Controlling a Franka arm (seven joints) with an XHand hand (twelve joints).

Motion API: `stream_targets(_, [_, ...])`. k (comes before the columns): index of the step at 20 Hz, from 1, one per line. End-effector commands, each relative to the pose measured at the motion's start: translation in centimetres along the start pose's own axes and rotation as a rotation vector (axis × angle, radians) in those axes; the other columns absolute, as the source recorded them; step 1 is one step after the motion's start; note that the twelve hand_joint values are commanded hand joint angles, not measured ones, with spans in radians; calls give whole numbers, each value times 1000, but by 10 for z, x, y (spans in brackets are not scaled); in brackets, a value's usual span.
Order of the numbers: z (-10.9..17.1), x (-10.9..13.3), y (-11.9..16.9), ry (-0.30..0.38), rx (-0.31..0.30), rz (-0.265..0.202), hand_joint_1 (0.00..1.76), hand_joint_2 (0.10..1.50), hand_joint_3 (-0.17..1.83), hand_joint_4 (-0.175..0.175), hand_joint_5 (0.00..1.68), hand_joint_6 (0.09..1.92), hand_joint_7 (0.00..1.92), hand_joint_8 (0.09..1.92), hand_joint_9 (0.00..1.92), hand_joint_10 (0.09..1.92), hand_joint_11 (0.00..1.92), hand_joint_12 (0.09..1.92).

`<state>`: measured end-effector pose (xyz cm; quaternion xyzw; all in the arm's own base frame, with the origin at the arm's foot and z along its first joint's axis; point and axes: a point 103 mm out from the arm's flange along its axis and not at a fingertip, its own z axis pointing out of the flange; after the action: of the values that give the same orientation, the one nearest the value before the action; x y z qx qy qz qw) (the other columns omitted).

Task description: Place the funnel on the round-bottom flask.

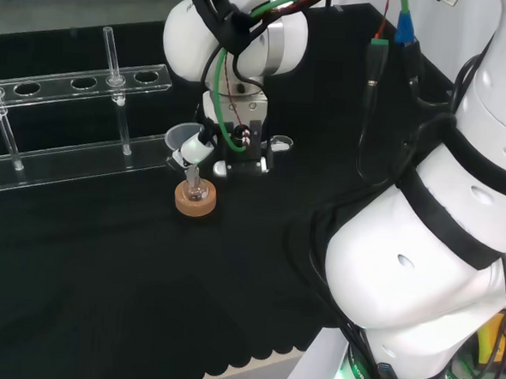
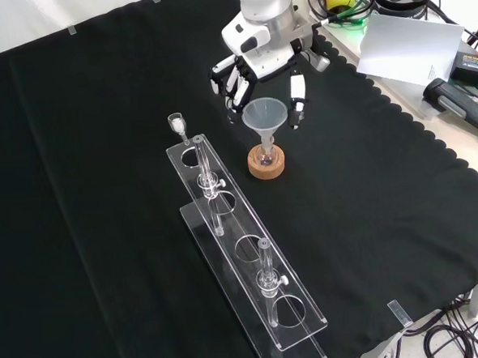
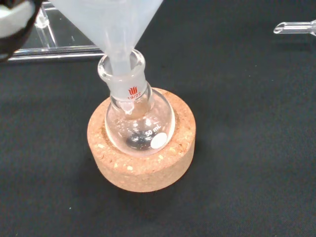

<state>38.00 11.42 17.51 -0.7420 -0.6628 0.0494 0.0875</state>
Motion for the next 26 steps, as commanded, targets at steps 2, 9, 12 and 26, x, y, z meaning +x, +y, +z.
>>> stream_targets(2, [3,5,2,-12,4,-16,861,508,741,175,1026,330,1241,87,777,310,0,1257])
stream_targets(9, [6,3,4,-27,7,-24,862,508,742,175,1024,332,1240,87,776,308,0,1259])
stream_targets(12, [7,2,5,-35,8,-29,862,507,743,175,1024,333,1240,87,776,308,0,1259])
stream_targets(26, [10,2,4,-40,21,-43,863,507,745,175,1021,338,1239,87,775,306,0,1261])
